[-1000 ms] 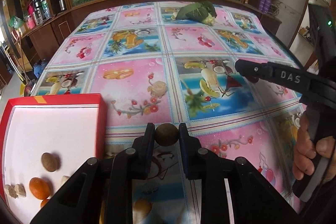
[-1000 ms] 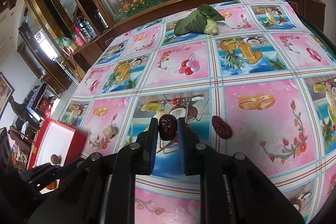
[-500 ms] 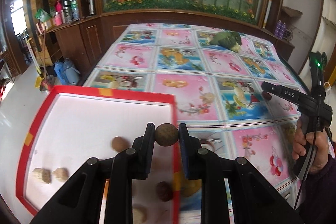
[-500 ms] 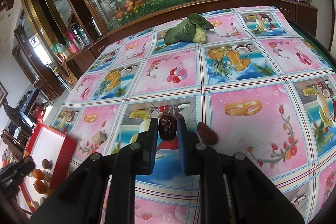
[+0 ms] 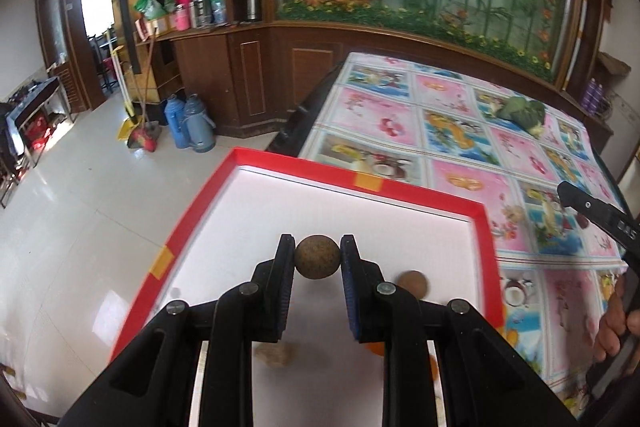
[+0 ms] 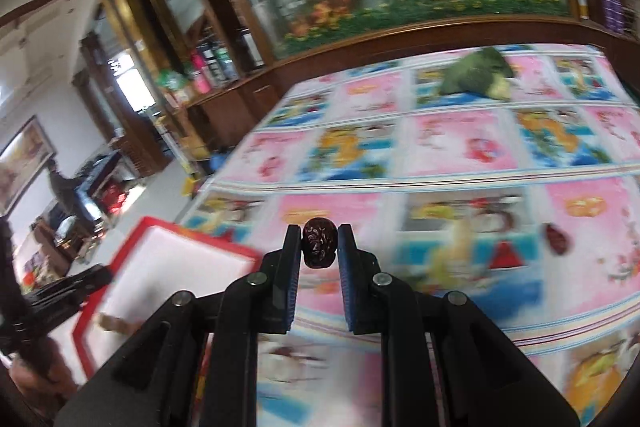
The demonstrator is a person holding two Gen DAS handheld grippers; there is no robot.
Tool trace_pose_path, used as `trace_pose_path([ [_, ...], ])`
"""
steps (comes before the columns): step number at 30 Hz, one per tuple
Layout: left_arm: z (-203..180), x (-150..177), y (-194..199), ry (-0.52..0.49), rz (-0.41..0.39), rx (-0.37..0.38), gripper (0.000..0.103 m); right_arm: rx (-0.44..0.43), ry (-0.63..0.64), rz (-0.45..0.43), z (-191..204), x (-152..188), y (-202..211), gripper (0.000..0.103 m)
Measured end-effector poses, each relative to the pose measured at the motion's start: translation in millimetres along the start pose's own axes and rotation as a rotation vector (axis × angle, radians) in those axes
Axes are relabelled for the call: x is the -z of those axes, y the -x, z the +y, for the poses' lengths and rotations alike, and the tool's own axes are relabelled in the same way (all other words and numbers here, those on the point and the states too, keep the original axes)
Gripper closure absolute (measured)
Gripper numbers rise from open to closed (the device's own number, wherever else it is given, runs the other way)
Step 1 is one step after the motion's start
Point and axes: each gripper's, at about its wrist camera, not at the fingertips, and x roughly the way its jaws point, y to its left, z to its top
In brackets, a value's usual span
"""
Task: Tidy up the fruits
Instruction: 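Carry the ball into the tray and open the left tool while the right tool drops the date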
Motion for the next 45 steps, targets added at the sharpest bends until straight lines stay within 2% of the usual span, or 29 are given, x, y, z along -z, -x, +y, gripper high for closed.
trace_pose_path([
  [4,12,-2,-11,0.008,0.020,-0.033,0.081,-0.091,0.070,0.056,55,4,-27,0.083],
  [10,21,1,-25,0.012,0.064,-0.048,0.081,-0.131,0.124,0.167,100,12,-66,0.083],
  [19,27,8,-32,-0.005,0.107,-0.053,0.081,-0.101,0.165,0.281,101,31,-92,0.082],
  [33,26,11,-41,-0.029,0.166,-0.096,0.080,-0.067,0.190,0.327,100,38,-103,0.082],
  [36,27,11,-43,-0.026,0.183,-0.111,0.074,-0.066,0.194,0.340,100,37,-103,0.081],
  [38,28,11,-44,-0.020,0.189,-0.125,0.049,-0.081,0.171,0.337,97,34,-100,0.070],
  [39,28,10,-43,-0.019,0.189,-0.126,0.045,-0.091,0.162,0.330,96,33,-98,0.068],
  [41,27,10,-42,-0.021,0.187,-0.143,0.043,-0.121,0.144,0.299,91,25,-88,0.065],
  [45,22,7,-36,-0.007,0.189,-0.126,0.043,-0.159,0.097,0.237,77,8,-66,0.062],
])
